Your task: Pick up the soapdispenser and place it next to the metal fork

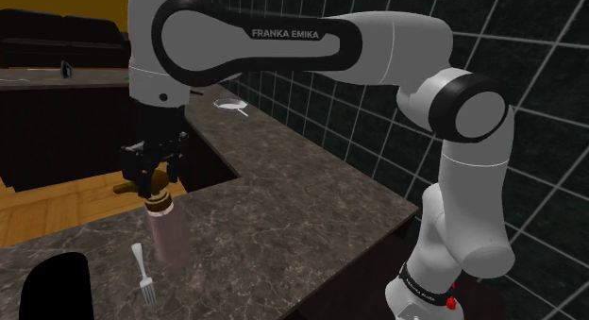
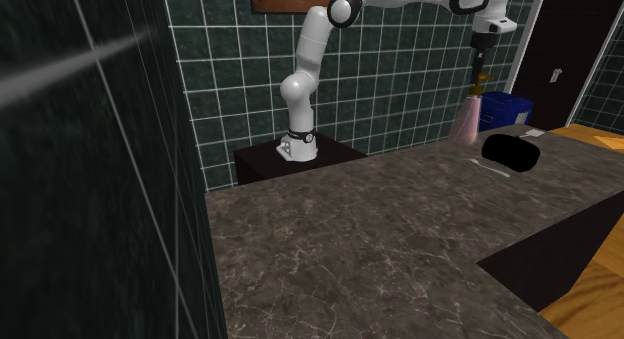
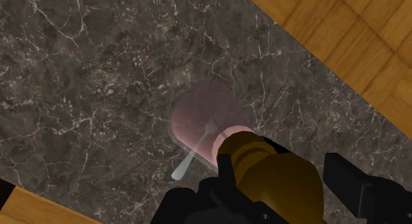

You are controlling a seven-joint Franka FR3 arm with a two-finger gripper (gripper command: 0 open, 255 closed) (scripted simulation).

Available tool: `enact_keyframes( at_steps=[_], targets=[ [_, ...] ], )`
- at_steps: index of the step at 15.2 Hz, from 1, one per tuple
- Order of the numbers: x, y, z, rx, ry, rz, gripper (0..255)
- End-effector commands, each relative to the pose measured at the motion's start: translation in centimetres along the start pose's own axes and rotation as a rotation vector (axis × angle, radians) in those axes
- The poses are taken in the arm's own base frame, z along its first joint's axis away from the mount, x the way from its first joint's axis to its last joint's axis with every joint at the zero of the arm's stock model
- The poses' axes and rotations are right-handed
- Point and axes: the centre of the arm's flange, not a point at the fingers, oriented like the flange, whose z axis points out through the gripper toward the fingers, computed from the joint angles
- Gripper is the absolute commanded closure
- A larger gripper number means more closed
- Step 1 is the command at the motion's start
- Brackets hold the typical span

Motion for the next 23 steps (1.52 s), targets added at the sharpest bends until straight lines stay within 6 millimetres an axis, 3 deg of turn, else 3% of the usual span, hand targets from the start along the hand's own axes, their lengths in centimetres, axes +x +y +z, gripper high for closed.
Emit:
enact_keyframes(
  at_steps=[1, 14, 22, 23],
  targets=[
    [0.1, -0.2, 1.1, 0.000, 0.001, 0.001, 255],
    [-0.2, 0.9, 8.0, 0.000, 0.001, 0.001, 255],
    [-0.2, 0.9, 8.0, 0.000, 0.001, 0.001, 255],
    [-0.2, 0.9, 8.0, 0.000, 0.001, 0.001, 0]
  ],
)
